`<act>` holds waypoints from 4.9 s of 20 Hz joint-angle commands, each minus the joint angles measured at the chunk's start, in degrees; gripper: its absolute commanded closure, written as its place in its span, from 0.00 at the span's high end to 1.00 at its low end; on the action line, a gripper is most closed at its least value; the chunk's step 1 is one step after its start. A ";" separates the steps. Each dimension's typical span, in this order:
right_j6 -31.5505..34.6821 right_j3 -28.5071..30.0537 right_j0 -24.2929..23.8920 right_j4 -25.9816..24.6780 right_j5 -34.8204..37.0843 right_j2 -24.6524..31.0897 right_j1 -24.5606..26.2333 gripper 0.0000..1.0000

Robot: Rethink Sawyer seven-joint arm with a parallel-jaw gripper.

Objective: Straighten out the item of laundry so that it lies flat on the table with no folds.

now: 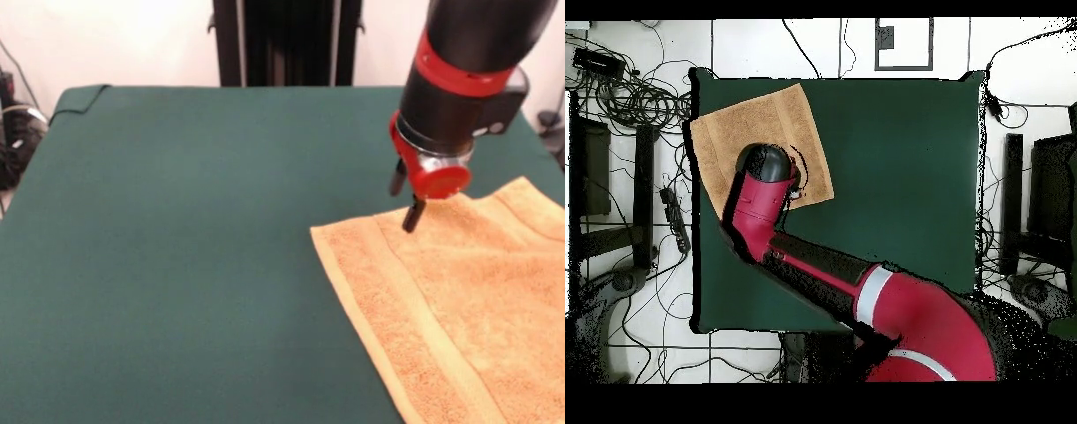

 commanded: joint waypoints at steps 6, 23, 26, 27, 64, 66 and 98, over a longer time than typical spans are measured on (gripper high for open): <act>-4.59 -11.68 4.81 -13.04 1.03 -7.82 12.02 1.00; -14.35 -13.97 1.48 -3.36 -7.47 -3.22 19.10 1.00; -13.80 -13.36 0.77 -3.68 -6.70 -3.10 19.80 1.00; -13.45 -13.39 0.82 -4.15 -6.41 -3.37 20.08 1.00; -8.24 7.91 -13.83 28.22 -9.44 17.75 -14.07 1.00; -9.24 6.96 -12.40 25.17 -10.01 16.44 -14.21 1.00; 10.70 9.94 -2.06 -6.36 9.74 -4.22 -0.99 1.00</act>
